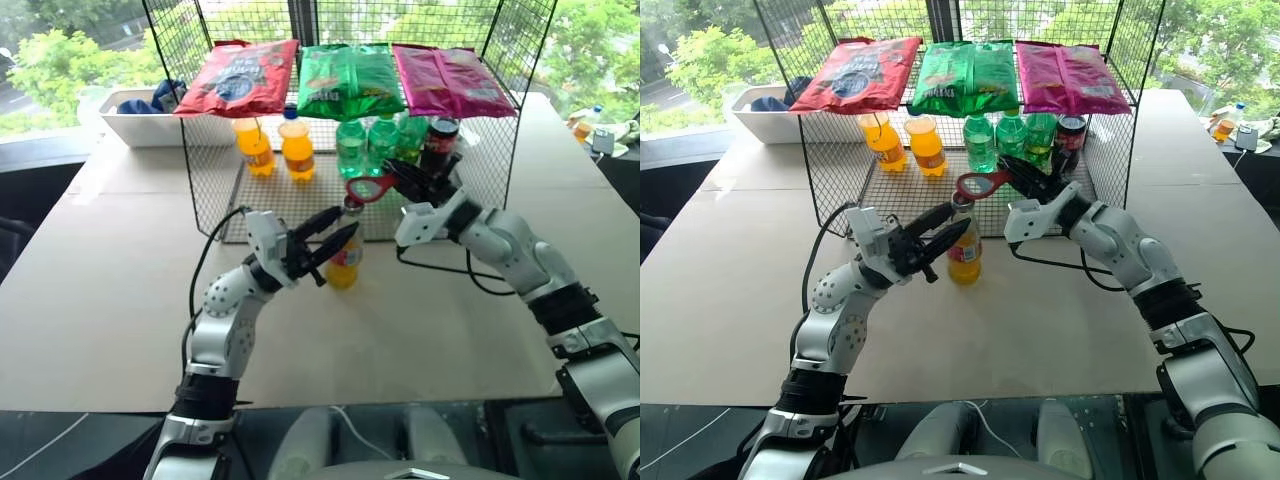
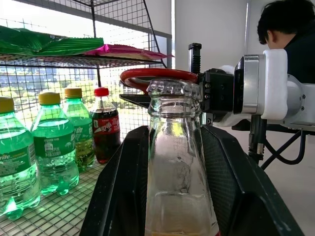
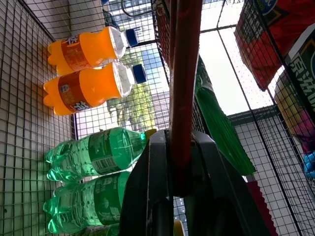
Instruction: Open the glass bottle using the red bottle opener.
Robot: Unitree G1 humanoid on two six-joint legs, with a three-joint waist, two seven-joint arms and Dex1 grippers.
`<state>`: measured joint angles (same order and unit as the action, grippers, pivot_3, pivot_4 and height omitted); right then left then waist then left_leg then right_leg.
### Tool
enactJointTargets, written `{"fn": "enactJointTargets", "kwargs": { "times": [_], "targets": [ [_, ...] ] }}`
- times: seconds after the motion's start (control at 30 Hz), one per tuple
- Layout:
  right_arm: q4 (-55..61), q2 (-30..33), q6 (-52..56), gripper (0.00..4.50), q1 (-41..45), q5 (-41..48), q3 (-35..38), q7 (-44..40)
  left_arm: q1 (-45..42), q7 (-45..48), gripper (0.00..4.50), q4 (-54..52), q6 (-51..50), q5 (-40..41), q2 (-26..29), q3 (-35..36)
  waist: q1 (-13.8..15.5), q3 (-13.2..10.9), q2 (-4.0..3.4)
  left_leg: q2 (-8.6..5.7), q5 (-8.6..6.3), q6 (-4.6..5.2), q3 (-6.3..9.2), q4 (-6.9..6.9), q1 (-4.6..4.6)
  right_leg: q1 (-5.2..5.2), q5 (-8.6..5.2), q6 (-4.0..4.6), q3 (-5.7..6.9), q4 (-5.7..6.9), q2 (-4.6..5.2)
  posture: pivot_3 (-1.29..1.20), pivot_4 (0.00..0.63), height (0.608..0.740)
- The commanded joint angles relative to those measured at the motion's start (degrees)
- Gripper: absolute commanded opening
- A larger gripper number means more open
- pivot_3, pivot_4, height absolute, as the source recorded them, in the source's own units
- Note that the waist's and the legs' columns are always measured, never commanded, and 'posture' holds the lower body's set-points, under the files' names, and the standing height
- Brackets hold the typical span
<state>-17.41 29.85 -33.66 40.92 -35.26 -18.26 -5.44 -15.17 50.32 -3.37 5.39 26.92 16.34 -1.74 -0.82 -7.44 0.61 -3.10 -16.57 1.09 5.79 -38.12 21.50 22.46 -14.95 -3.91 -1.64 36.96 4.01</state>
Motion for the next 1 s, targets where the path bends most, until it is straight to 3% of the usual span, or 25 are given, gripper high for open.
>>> {"fn": "enactJointTargets", "kwargs": {
  "times": [0.03,0.3,0.53,1.0],
  "targets": [
    [0.9,0.1,0.2,0.00,1.8,1.6,2.9,1.3,0.8,0.0,1.60,1.5,-1.3,-1.6,0.7,-0.8,0.0,0.0,0.00,0.00,0.00,0.00,0.00,0.00,0.01,0.00,0.00,0.00,0.00,0.00,0.00,0.00,0.150,0.740],
    [0.1,0.5,-0.1,0.00,0.6,2.0,3.5,0.8,0.7,0.1,1.60,1.7,-1.1,-1.7,0.5,-0.9,0.0,0.0,0.00,0.00,0.00,0.00,0.00,0.00,0.02,0.00,0.00,0.00,0.00,0.00,0.00,0.00,0.150,0.740],
    [5.2,-2.9,0.4,0.00,-3.5,7.0,2.1,-3.2,0.6,0.1,1.60,1.9,-1.1,-1.8,0.5,-1.0,0.0,0.0,-0.01,0.02,0.00,0.00,0.00,0.01,0.08,0.03,0.00,0.00,0.00,-0.01,0.00,0.00,0.150,0.740],
    [5.5,-7.8,3.4,0.00,-10.0,5.5,0.0,-4.5,0.9,0.1,1.60,1.6,-1.3,-1.7,0.9,-0.9,0.0,0.0,-0.01,0.02,0.00,0.00,0.01,-0.01,0.10,0.10,0.00,0.00,0.02,0.01,-0.01,0.00,0.150,0.740]
  ]
}}
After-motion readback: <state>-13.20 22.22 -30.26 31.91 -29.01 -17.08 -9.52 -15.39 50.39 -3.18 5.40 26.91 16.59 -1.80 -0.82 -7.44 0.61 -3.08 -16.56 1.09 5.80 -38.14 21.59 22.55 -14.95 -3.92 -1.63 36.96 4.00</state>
